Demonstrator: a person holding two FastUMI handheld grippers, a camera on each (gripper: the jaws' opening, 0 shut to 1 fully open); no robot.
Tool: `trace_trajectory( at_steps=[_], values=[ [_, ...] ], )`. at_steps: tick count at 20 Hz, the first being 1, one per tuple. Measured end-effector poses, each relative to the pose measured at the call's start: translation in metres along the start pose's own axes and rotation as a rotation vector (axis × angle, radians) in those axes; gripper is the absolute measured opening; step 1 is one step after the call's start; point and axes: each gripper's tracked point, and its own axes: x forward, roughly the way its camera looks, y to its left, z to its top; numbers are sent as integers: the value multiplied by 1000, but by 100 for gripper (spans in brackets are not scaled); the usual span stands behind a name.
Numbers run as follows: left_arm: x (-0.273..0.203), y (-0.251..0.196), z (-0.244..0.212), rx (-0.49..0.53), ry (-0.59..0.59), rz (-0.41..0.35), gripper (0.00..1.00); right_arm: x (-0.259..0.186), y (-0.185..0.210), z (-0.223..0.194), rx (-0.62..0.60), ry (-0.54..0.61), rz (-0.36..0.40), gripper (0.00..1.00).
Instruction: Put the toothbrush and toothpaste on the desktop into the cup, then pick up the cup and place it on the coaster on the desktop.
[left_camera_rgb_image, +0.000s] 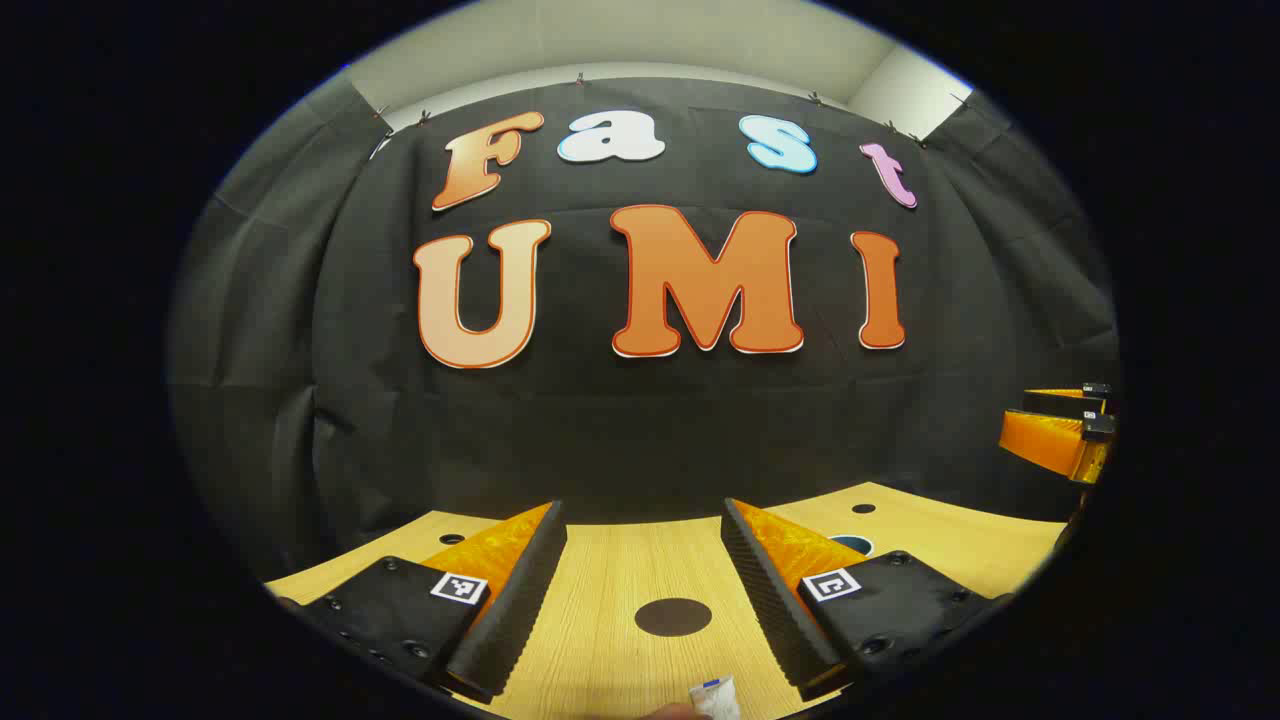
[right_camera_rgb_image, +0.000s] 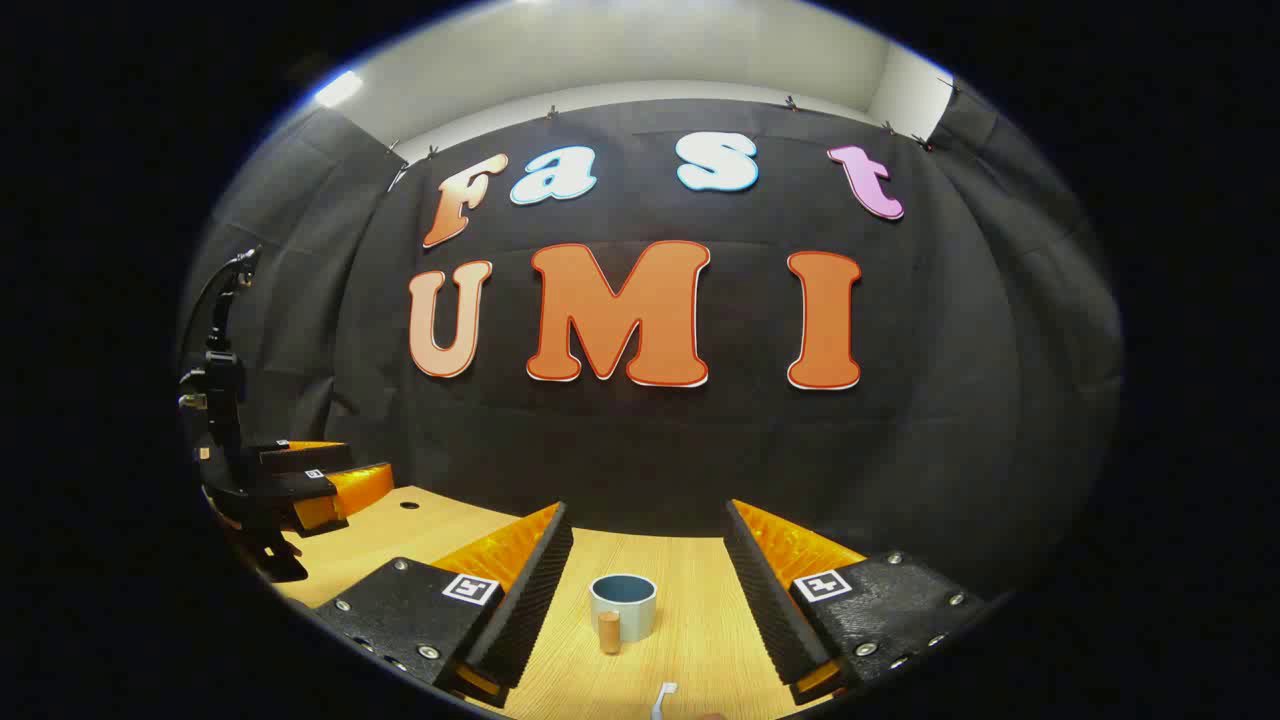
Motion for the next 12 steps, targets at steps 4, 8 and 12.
trace_trajectory(
  at_steps=[4,8,12],
  values=[
    [3,-2,-6,-28,25,-19,98,-1,0,-4,11,22,10,92],
    [3,-1,-13,-11,60,-25,98,0,4,-11,11,59,14,92],
    [5,-1,-25,-7,125,-33,98,3,8,-21,35,140,31,92]
  ],
)
